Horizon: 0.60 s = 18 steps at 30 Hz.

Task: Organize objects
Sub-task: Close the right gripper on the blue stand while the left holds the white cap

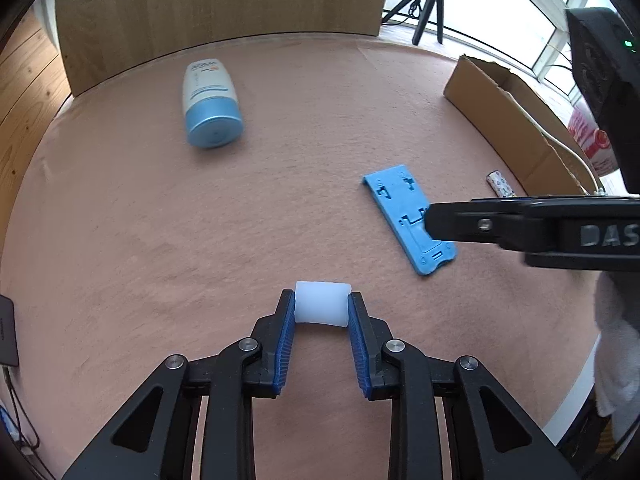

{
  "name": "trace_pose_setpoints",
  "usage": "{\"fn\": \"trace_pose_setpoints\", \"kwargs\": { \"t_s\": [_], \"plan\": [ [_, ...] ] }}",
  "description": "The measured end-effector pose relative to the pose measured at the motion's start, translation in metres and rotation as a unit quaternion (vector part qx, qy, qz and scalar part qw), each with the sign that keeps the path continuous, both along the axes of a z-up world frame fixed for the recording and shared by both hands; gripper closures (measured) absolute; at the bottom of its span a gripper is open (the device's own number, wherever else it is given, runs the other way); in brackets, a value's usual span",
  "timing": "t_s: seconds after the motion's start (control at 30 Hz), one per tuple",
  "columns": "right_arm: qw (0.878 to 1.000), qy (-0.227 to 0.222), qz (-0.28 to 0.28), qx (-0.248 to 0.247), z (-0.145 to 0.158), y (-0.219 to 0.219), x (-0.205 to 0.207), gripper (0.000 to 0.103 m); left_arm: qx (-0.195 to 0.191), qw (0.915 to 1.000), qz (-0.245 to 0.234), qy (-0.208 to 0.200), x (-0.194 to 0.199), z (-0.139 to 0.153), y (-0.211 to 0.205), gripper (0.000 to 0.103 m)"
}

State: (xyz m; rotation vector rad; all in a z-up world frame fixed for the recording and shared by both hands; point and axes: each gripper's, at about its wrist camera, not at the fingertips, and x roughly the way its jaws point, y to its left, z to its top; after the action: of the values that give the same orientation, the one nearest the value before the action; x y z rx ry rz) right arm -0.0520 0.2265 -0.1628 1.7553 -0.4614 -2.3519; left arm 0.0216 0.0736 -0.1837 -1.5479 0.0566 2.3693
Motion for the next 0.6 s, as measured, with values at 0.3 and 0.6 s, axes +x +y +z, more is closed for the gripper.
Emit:
{"fn": "trace_pose_setpoints", "kwargs": {
  "t_s": [0.3, 0.6],
  "plan": [
    [0.994, 0.009, 0.047, 0.098, -0.017, -0.047, -0.024, 0.053, 0.008, 0.9993, 0.038, 0.003, 0.001, 0.004, -0.035, 0.075],
    [0.982, 0.011, 0.092, 0.165, -0.019, -0.068, -0.027, 0.056, 0.018, 0.9979, 0.063, 0.004, 0.0, 0.007, -0.056, 0.075]
  ]
}}
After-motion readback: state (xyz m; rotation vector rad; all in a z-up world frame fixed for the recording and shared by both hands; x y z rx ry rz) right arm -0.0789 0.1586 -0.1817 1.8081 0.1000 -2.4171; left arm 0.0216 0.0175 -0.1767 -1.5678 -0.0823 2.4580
